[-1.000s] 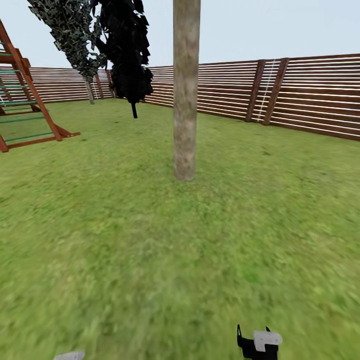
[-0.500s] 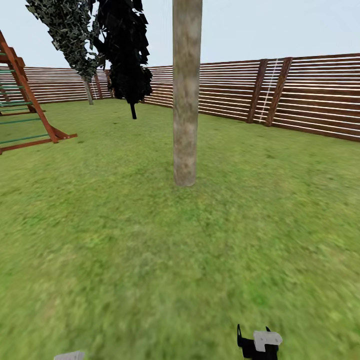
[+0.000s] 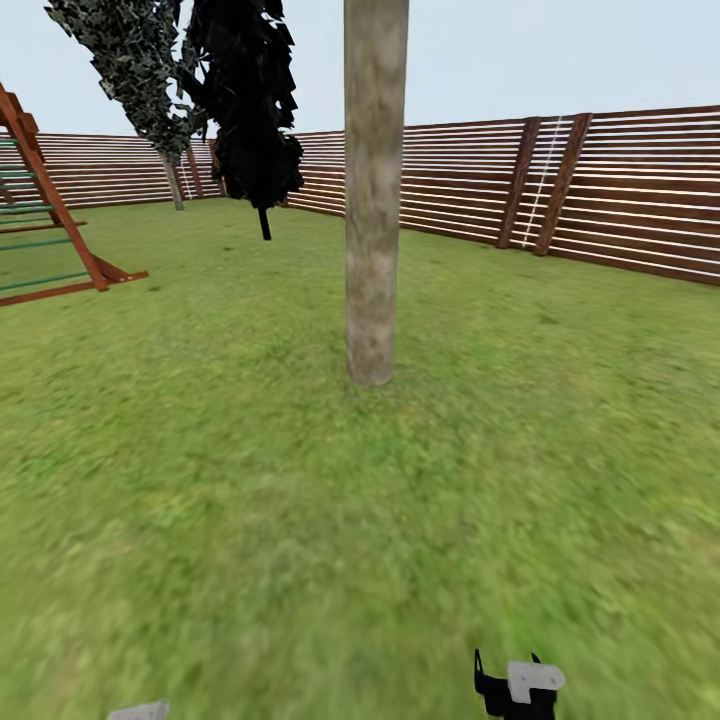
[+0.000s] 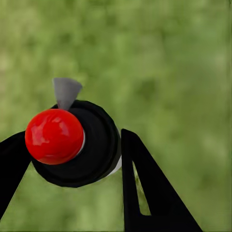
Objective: In the garden, pick up the pesticide atomizer on the floor and spray pesticide onto both trees until each tree trunk is fully covered.
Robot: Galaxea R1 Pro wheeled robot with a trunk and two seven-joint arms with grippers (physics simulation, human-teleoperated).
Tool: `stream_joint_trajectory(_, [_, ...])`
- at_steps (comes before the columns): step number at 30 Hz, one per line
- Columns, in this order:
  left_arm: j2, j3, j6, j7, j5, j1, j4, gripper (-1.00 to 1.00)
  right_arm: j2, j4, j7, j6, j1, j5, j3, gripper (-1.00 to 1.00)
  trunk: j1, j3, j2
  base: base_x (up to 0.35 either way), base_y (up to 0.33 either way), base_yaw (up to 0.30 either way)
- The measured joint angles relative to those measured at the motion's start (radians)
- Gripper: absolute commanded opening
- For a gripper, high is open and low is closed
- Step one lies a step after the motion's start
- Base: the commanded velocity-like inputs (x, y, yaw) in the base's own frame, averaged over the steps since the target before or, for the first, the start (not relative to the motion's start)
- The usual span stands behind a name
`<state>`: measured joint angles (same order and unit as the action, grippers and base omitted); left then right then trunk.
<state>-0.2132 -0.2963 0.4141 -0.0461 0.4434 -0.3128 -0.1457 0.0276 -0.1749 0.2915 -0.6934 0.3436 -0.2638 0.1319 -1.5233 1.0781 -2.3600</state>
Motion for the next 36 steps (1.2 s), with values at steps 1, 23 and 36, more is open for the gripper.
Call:
stream_joint_trajectory(1, [0.0,0.0,0.0,0.0,0.0,0.0,0.0,-1.0,0.0,0.0,0.0,0.0,0.0,0.0,0.0,1.0,0.0,0.0,0.0,0.339,0.0,0.0])
stream_joint_trajectory(23, [0.0,0.0,0.0,0.0,0.0,0.0,0.0,-1.0,0.0,0.0,0.0,0.0,0.0,0.001,0.0,1.0,0.0,0.0,0.0,0.339,0.0,-0.032])
stream_joint_trajectory(36, [0.0,0.0,-0.001,0.0,0.0,0.0,0.0,-1.0,0.0,-0.001,0.0,0.0,0.0,0.002,0.0,1.0,0.0,0.0,0.0,0.339,0.0,0.0])
